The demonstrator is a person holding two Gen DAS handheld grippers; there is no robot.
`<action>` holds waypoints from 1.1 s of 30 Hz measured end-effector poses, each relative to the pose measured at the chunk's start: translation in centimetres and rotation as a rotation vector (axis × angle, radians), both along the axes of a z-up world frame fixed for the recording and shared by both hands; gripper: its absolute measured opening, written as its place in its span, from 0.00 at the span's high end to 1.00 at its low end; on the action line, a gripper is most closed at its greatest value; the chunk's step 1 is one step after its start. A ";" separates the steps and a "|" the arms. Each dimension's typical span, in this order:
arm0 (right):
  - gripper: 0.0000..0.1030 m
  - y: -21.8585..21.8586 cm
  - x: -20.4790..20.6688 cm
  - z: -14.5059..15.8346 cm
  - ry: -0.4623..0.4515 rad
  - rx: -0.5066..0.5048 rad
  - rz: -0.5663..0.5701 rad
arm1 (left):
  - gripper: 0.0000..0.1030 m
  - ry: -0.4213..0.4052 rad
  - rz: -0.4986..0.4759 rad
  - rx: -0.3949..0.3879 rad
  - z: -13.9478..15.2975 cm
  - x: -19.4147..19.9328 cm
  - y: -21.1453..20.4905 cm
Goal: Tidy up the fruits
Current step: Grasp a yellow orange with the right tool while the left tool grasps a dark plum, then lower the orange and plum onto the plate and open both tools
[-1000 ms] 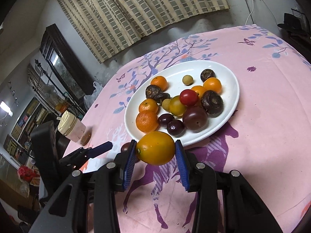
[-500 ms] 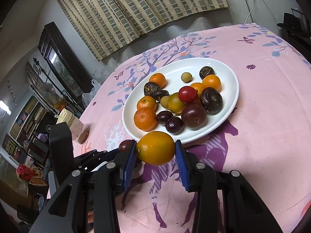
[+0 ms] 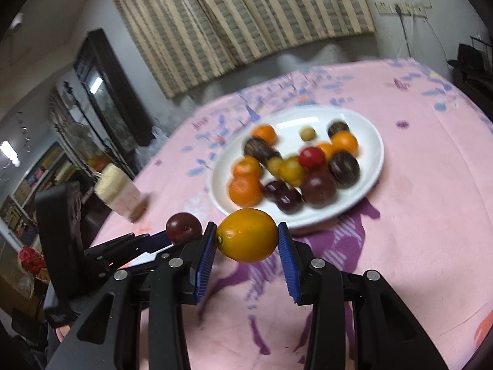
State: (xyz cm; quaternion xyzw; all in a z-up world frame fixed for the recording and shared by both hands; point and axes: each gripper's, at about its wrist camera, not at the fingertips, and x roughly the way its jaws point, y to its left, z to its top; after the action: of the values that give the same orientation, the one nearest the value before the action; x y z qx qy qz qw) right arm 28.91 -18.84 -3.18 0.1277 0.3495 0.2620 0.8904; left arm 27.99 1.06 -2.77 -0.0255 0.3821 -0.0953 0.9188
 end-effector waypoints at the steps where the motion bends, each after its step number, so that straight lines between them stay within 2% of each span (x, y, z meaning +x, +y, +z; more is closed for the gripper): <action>1: 0.61 -0.1 0.0 0.7 -0.027 0.007 -0.004 | 0.63 -0.025 0.000 -0.016 1.1 0.0 0.1; 3: 0.61 -0.2 0.4 1.8 -0.067 0.008 -0.022 | 0.63 -0.058 0.001 -0.035 2.6 0.7 0.1; 7: 0.61 -0.6 4.1 3.2 -0.101 -0.008 -0.089 | 0.63 -0.112 0.009 -0.019 4.4 4.9 -1.0; 11: 0.61 -0.9 9.1 1.9 -0.082 -0.074 -0.167 | 0.63 -0.066 0.034 -0.014 3.1 10.2 -1.7; 16: 0.61 -1.0 13.8 -0.5 -0.024 -0.115 -0.193 | 0.63 -0.029 0.040 0.008 1.6 14.0 -2.4; 21: 0.61 -0.7 16.0 -1.5 -0.007 -0.133 -0.193 | 0.63 -0.017 0.044 0.026 0.7 15.8 -2.9; 25: 0.58 -0.5 16.1 -1.7 0.004 -0.144 -0.190 | 0.63 0.016 0.055 0.049 0.2 16.1 -3.4; 26: 0.54 -0.5 16.0 -1.5 0.007 -0.147 -0.192 | 0.59 0.016 0.069 0.058 0.4 15.8 -3.4; 27: 0.50 -0.6 15.5 -1.0 -0.004 -0.145 -0.195 | 0.49 0.002 0.078 0.060 0.9 15.5 -3.3; 28: 0.48 -0.7 15.2 -0.5 -0.019 -0.144 -0.204 | 0.43 -0.033 0.110 0.076 1.7 14.6 -3.1; 29: 0.46 -0.9 14.5 0.2 -0.037 -0.147 -0.213 | 0.29 -0.065 0.142 0.091 2.6 13.7 -2.9; 30: 0.39 -1.0 14.1 0.8 -0.048 -0.149 -0.221 | 0.12 -0.087 0.156 0.093 3.4 12.7 -2.5; 31: 0.34 -1.4 13.1 1.6 -0.060 -0.148 -0.229 | 0.07 -0.108 0.159 0.086 4.2 11.8 -2.1; 32: 0.22 -1.7 12.4 2.0 -0.065 -0.139 -0.227 | 0.06 -0.133 0.159 0.081 4.9 10.5 -1.8; 33: 0.17 -1.9 11.2 2.5 -0.071 -0.127 -0.220 | 0.06 -0.143 0.157 0.085 5.4 9.6 -1.5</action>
State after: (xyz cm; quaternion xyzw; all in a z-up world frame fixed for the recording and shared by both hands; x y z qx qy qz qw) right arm 40.11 -20.77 -0.68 0.0990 0.3176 0.1446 0.9319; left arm 37.63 -0.43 2.62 -0.0098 0.3159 -0.0082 0.9487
